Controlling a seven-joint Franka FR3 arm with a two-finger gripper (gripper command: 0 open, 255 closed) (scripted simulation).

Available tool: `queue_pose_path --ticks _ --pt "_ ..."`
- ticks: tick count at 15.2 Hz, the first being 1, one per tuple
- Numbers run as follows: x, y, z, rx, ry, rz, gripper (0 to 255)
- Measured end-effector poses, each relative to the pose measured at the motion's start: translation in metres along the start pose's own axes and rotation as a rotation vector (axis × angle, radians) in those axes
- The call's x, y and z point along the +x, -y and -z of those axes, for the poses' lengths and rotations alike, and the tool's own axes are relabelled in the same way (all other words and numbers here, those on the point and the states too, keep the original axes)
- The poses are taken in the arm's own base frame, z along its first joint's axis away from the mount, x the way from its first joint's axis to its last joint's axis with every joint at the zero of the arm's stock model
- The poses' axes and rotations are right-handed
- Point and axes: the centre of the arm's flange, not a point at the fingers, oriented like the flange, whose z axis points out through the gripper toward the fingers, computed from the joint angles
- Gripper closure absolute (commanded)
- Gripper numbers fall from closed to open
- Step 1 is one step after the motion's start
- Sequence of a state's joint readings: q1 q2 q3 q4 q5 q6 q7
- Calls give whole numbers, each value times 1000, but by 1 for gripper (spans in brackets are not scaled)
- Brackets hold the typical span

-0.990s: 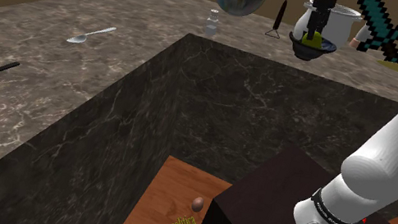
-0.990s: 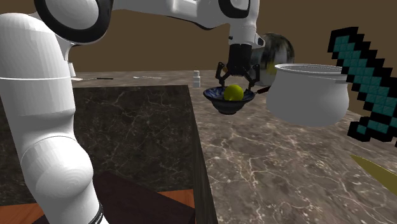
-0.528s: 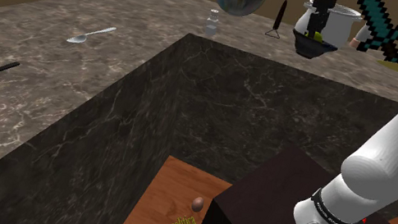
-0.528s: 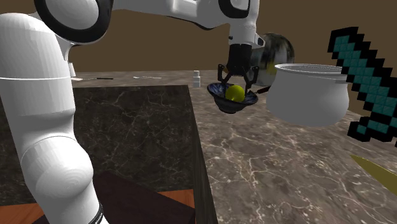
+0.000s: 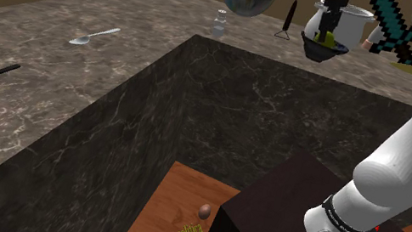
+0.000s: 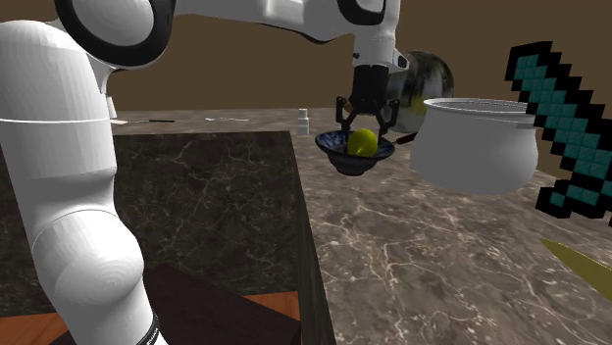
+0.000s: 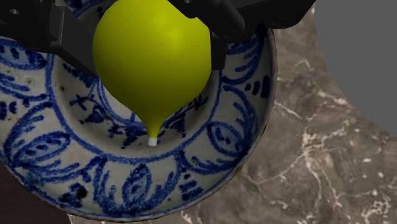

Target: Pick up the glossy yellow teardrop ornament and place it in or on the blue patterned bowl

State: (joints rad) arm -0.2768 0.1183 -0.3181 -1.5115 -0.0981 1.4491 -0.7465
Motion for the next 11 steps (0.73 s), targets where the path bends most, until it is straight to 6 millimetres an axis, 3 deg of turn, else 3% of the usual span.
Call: queue_pose_path --ticks 11 --pt "-12 1 57 0 0 0 255"
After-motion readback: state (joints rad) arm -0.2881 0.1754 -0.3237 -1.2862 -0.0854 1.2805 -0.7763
